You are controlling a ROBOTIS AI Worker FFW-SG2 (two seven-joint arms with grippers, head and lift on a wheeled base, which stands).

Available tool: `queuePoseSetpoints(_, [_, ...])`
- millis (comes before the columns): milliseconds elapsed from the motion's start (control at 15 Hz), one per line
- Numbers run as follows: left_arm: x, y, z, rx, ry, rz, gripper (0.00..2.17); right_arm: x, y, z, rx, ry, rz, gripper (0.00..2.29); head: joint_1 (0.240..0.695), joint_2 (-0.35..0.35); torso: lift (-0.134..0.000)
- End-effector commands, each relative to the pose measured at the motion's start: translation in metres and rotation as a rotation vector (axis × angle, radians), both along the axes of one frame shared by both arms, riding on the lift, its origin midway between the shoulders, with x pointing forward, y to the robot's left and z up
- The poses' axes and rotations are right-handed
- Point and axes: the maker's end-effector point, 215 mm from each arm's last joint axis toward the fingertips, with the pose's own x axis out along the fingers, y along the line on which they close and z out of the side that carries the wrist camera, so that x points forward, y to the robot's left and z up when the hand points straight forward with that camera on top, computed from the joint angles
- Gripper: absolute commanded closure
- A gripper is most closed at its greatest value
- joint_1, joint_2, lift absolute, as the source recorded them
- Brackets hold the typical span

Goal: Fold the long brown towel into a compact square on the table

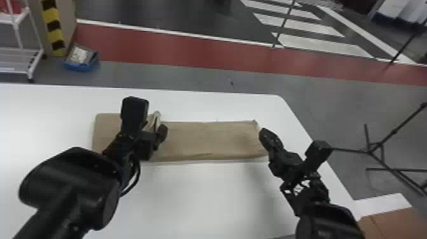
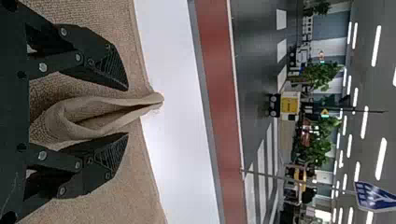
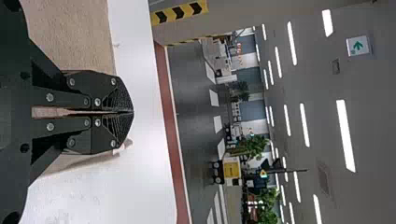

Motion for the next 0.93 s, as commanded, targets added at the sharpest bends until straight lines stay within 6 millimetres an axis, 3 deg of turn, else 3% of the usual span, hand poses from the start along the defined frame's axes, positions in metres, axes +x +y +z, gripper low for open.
queuePoseSetpoints(0, [-0.008, 0.013, 0.011, -0.057, -0.03, 0.034, 0.03, 0.008, 0.055, -0.006, 0.005, 0.023, 0.07, 0.74, 0.695, -0.35, -0.123])
queuePoseSetpoints(67, [-0.014, 0.02, 0.015, -0.087, -0.034, 0.042, 0.03, 0.009, 0.072, -0.017, 0.012, 0.057, 0.087, 0.72, 0.695, -0.35, -0.123])
queuePoseSetpoints(133, [-0.015, 0.031, 0.03, -0.127, -0.076, 0.068, 0.03, 0.013, 0.097, -0.02, 0.033, 0.095, 0.124, 0.72, 0.695, -0.348, -0.123])
queuePoseSetpoints(267, [-0.012, 0.05, 0.095, -0.229, -0.285, 0.143, 0.03, 0.022, 0.142, -0.017, 0.037, 0.118, 0.153, 0.71, 0.695, -0.284, -0.123])
queuePoseSetpoints(467, [-0.028, 0.138, 0.085, -0.176, -0.3, 0.235, 0.03, 0.03, 0.22, -0.012, 0.06, 0.13, 0.226, 0.71, 0.695, -0.196, -0.123])
queuePoseSetpoints(533, [-0.034, 0.159, 0.076, -0.14, -0.299, 0.255, 0.03, 0.038, 0.239, -0.001, 0.074, 0.114, 0.248, 0.72, 0.695, -0.118, -0.123])
queuePoseSetpoints(600, [-0.038, 0.168, 0.069, -0.108, -0.295, 0.261, 0.03, 0.044, 0.258, 0.003, 0.078, 0.111, 0.271, 0.71, 0.695, -0.118, -0.123])
queuePoseSetpoints(667, [-0.042, 0.179, 0.064, -0.084, -0.294, 0.271, 0.03, 0.049, 0.269, 0.004, 0.067, 0.112, 0.288, 0.71, 0.695, -0.038, -0.123])
queuePoseSetpoints(867, [-0.053, 0.201, 0.047, -0.069, -0.268, 0.297, 0.03, 0.061, 0.285, -0.008, 0.007, 0.139, 0.308, 0.71, 0.695, 0.031, -0.123])
